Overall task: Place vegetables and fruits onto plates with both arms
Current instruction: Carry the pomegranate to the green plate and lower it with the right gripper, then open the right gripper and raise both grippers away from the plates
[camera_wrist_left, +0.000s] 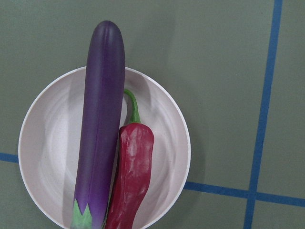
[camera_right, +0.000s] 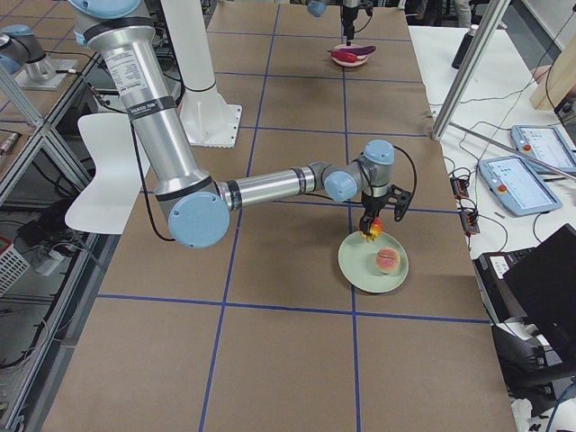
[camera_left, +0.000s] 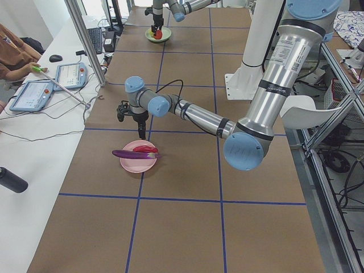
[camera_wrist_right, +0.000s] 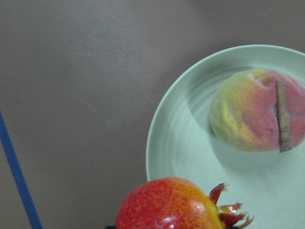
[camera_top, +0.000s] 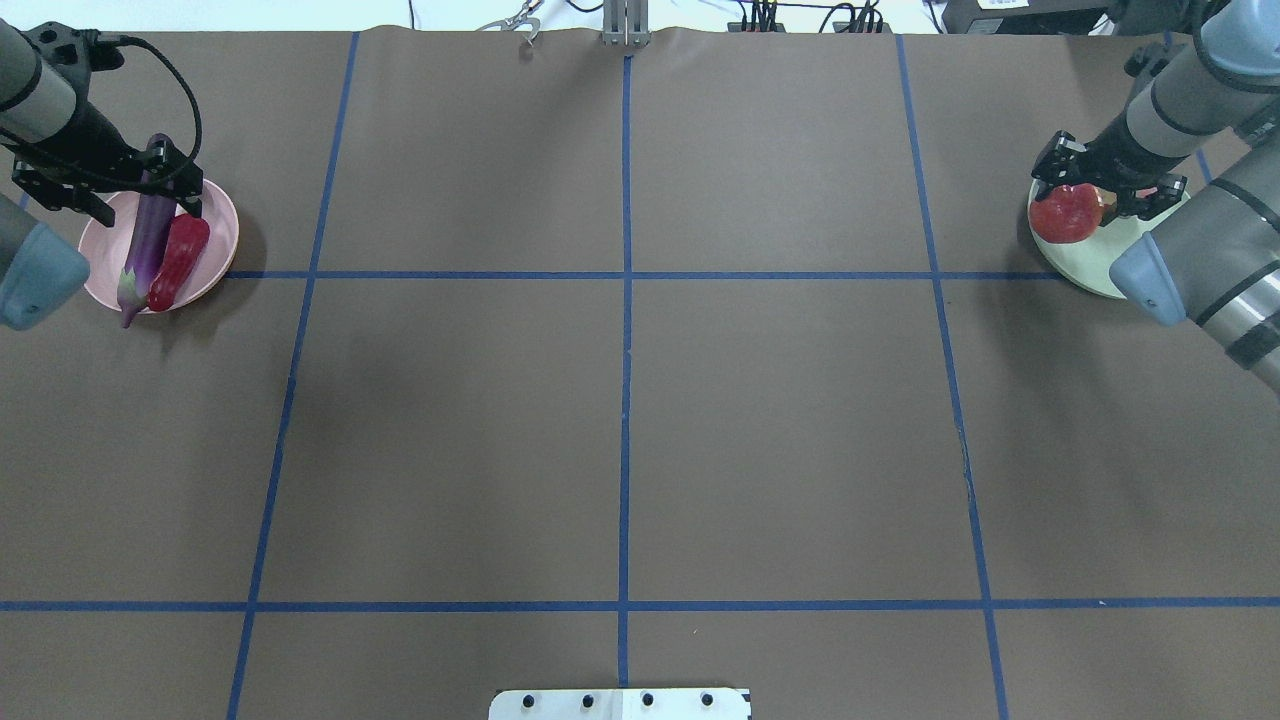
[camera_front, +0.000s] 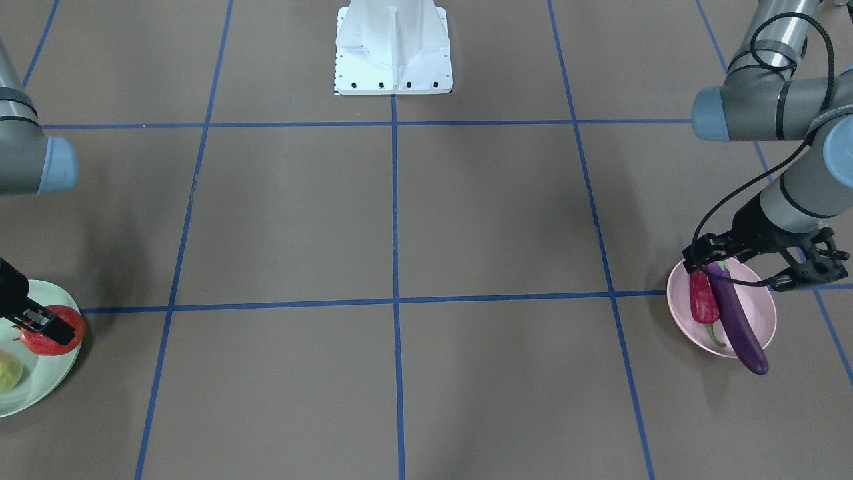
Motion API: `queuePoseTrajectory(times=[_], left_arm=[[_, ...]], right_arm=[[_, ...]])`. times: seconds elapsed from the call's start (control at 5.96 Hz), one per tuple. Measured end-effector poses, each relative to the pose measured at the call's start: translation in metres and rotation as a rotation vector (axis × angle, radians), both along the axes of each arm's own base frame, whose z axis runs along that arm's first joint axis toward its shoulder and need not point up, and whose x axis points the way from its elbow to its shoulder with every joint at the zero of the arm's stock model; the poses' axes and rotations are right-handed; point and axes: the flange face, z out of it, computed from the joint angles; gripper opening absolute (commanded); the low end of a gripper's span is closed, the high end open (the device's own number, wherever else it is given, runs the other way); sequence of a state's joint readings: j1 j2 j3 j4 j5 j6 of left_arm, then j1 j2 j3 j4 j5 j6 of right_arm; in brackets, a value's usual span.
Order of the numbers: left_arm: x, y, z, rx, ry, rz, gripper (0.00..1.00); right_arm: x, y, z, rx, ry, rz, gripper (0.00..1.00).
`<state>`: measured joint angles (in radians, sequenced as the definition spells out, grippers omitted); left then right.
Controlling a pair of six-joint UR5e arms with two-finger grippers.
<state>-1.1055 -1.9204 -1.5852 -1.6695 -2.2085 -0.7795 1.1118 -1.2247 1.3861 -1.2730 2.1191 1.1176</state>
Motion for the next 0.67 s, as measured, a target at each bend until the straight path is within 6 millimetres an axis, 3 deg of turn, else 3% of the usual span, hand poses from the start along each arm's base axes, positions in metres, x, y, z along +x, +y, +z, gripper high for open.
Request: queuePoseTrajectory(times=[0.17, 0.67], left_arm=[[-0.002, 0.002, -0.008, 0.010, 0.006, -0.004, 1.00], [-0.005, 0.011, -0.035, 0.011, 0.036, -0.052, 1.00]], right_arm=[[0.009, 0.006, 0.014, -0.012, -0.005, -0.018, 0.99], [0.029, 0.015, 0.035, 0.019, 0.006, -0.080, 1.00]])
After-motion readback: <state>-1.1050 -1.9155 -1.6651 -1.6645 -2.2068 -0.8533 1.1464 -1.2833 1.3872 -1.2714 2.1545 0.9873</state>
